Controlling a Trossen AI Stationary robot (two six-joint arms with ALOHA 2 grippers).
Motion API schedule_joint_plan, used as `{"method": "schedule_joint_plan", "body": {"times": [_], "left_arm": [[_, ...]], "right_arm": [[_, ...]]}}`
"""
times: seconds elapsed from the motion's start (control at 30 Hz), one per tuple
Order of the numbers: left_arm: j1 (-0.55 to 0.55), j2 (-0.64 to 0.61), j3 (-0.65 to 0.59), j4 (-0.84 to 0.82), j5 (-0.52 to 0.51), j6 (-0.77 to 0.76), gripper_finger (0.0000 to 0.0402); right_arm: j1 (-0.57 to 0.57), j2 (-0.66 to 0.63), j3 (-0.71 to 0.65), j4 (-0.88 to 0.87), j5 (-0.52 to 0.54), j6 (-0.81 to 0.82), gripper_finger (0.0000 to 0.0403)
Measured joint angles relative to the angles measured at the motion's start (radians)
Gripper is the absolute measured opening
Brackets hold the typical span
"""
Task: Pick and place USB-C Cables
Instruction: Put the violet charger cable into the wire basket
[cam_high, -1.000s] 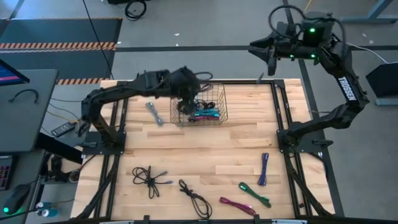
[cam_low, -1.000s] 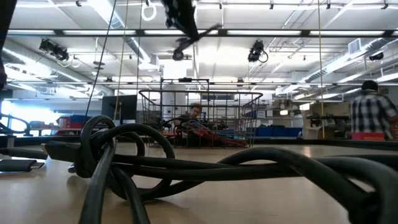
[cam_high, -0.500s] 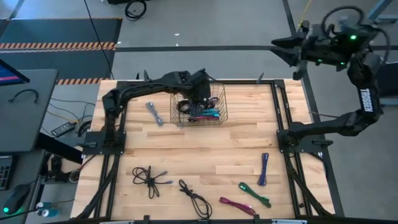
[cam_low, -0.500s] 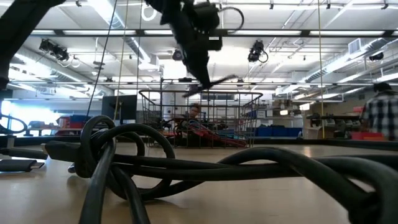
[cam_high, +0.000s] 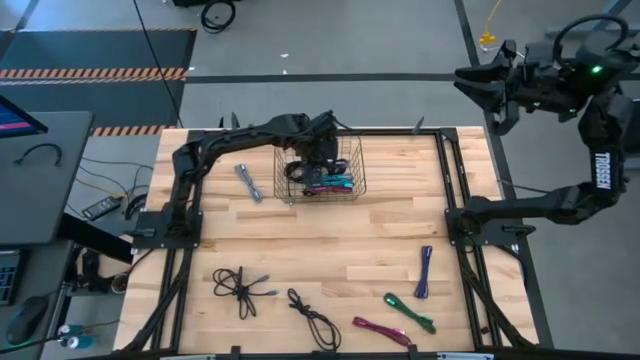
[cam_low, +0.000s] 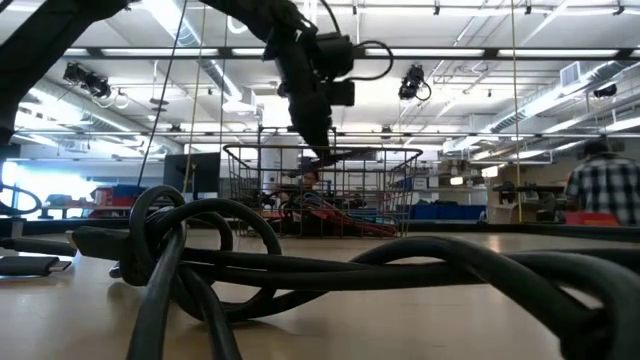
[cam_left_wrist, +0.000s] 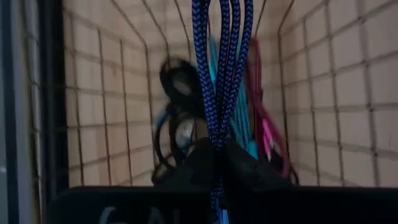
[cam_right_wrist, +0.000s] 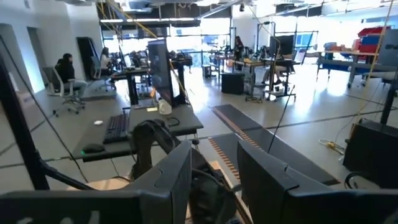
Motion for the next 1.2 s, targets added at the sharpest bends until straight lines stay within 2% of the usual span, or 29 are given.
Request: {"method": "schedule_joint_plan", "body": {"times": [0.23, 0.43, 0.73, 1.2], "left_arm": [[0.043, 0.036, 0.001, -0.002, 0.052, 0.011, 0.0016], [0.04, 0.081, 0.002, 0.051, 0.071, 0.026, 0.0016], [0.033, 0.157, 0.001, 0.039, 0.106, 0.026, 0.0016], [0.03, 0.163, 0.001, 0.043, 0.113, 0.021, 0.0016]], "right_arm": [[0.0, -0.002, 0.0, -0.002, -0.041, 0.023, 0.0135], [0.0, 0.0, 0.0, -0.016, -0.042, 0.022, 0.0135], [0.0, 0.002, 0.0, -0.055, -0.042, 0.02, 0.0135], [0.0, 0.001, 0.0, -0.061, -0.042, 0.012, 0.0135]]}}
